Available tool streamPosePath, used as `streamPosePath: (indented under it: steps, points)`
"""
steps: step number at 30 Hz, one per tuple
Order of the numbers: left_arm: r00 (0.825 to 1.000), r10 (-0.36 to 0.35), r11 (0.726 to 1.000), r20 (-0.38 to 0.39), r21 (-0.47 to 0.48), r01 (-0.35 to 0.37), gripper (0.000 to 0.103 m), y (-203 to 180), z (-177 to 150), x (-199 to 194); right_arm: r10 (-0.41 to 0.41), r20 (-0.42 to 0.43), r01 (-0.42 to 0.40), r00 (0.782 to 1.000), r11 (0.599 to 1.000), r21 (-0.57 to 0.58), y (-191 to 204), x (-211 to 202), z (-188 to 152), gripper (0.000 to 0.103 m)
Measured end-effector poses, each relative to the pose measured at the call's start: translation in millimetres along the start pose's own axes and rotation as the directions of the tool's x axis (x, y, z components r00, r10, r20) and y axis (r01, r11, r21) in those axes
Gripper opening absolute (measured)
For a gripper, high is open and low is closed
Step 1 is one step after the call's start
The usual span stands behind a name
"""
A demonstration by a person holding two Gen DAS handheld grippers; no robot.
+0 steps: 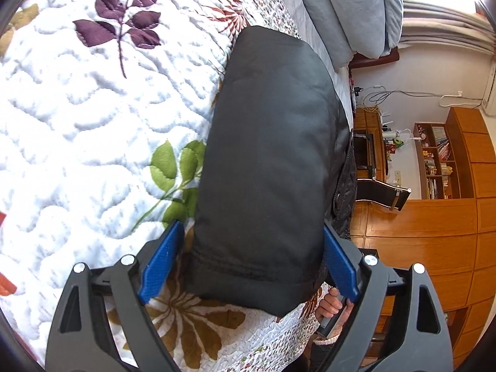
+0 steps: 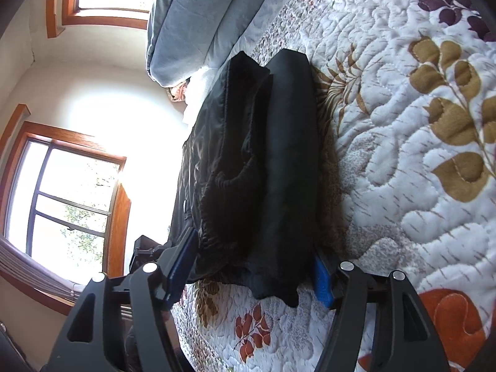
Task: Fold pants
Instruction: 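Release the folded pants and lift both grippers away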
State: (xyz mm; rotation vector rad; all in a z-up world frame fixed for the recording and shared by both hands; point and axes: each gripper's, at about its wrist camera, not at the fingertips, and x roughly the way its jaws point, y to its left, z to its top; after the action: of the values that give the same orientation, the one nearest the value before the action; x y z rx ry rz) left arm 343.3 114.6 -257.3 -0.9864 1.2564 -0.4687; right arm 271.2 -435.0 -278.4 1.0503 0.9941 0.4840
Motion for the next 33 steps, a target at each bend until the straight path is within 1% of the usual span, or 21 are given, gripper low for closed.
streamPosePath:
  steps: [3, 6, 7, 8, 10, 11, 12, 13, 14, 15, 17, 19, 21, 22, 24, 26, 28, 29, 31, 33]
  points:
    - [0.998, 0.015, 1.0, 0.054, -0.025, -0.014, 0.088, 5.1, -5.3, -22.5, -0.023, 0.013, 0.023, 1.0, 1.0, -0.003, 1.6, -18.7, -5.0, 0.067]
    - [0.987, 0.073, 0.997, 0.141, -0.007, -0.073, 0.088, -1.0, -16.9, -50.5, -0.069, 0.047, 0.07, 0.996, 0.997, -0.016, 9.4, -40.1, -13.5, 0.073]
    - [0.981, 0.092, 0.995, 0.169, 0.01, -0.095, 0.088, -6.3, -20.6, -59.5, -0.084, 0.059, 0.086, 0.995, 0.996, -0.024, 14.4, -46.8, -18.2, 0.074]
    - [0.972, 0.126, 0.991, 0.199, 0.023, -0.133, 0.089, -12.3, -25.7, -68.2, -0.11, 0.074, 0.113, 0.991, 0.993, -0.036, 20.9, -53.2, -22.2, 0.074]
    - [0.944, 0.187, 0.975, 0.27, 0.066, -0.212, 0.09, -28.7, -38.4, -85.2, -0.181, 0.112, 0.189, 0.977, 0.98, -0.063, 36.8, -63.3, -32.7, 0.077]
    - [0.925, 0.224, 0.961, 0.307, 0.09, -0.263, 0.092, -38.0, -46.4, -92.6, -0.215, 0.131, 0.227, 0.968, 0.97, -0.083, 46.7, -67.5, -39.1, 0.08]
    - [0.9, 0.265, 0.94, 0.345, 0.114, -0.321, 0.093, -48.2, -54.9, -98.9, -0.247, 0.151, 0.264, 0.957, 0.959, -0.104, 57.5, -71.0, -45.6, 0.083]
    - [0.874, 0.304, 0.916, 0.38, 0.137, -0.378, 0.095, -58.7, -63.8, -103.4, -0.273, 0.174, 0.296, 0.946, 0.946, -0.13, 67.4, -74.5, -53.9, 0.085]
    - [0.848, 0.338, 0.889, 0.408, 0.157, -0.429, 0.095, -69.4, -72.5, -106.3, -0.31, 0.195, 0.341, 0.931, 0.927, -0.154, 80.5, -74.7, -60.8, 0.086]
    - [0.829, 0.353, 0.867, 0.434, 0.181, -0.464, 0.095, -78.8, -81.9, -109.2, -0.354, 0.214, 0.392, 0.911, 0.904, -0.172, 92.1, -75.2, -67.8, 0.091]
    - [0.799, 0.372, 0.828, 0.473, 0.219, -0.516, 0.098, -95.0, -101.6, -114.2, -0.424, 0.255, 0.478, 0.869, 0.852, -0.215, 111.8, -77.3, -83.5, 0.092]
    - [0.773, 0.387, 0.791, 0.502, 0.25, -0.558, 0.098, -110.0, -119.4, -117.7, -0.484, 0.286, 0.552, 0.827, 0.796, -0.248, 135.0, -71.7, -95.8, 0.099]
    - [0.747, 0.405, 0.754, 0.527, 0.27, -0.599, 0.099, -123.8, -134.6, -120.7, -0.535, 0.3, 0.609, 0.79, 0.742, -0.28, 152.1, -68.2, -109.3, 0.099]
    - [0.739, 0.409, 0.738, 0.536, 0.283, -0.613, 0.099, -129.8, -142.7, -121.8, -0.553, 0.311, 0.632, 0.773, 0.717, -0.295, 160.0, -65.9, -116.8, 0.099]
    - [0.727, 0.415, 0.713, 0.546, 0.301, -0.633, 0.1, -139.3, -158.2, -122.2, -0.59, 0.331, 0.676, 0.737, 0.665, -0.319, 177.3, -59.0, -128.8, 0.099]
    - [0.722, 0.42, 0.69, 0.55, 0.323, -0.647, 0.1, -147.6, -173.0, -120.6, -0.62, 0.341, 0.707, 0.707, 0.62, -0.339, 191.1, -52.1, -137.1, 0.099]
    - [0.713, 0.424, 0.662, 0.559, 0.346, -0.665, 0.1, -154.4, -187.3, -118.9, -0.625, 0.351, 0.716, 0.698, 0.599, -0.358, 202.4, -50.6, -149.0, 0.099]
    - [0.707, 0.425, 0.647, 0.566, 0.356, -0.674, 0.1, -157.5, -193.9, -119.0, -0.621, 0.356, 0.715, 0.699, 0.597, -0.363, 207.7, -50.1, -154.4, 0.099]
    - [0.694, 0.429, 0.618, 0.578, 0.373, -0.692, 0.1, -163.5, -207.2, -117.5, -0.615, 0.346, 0.705, 0.709, 0.602, -0.374, 216.2, -48.9, -162.0, 0.099]
    - [0.686, 0.434, 0.592, 0.583, 0.389, -0.706, 0.1, -168.5, -218.6, -117.9, -0.619, 0.349, 0.71, 0.704, 0.598, -0.372, 224.2, -50.0, -169.9, 0.099]
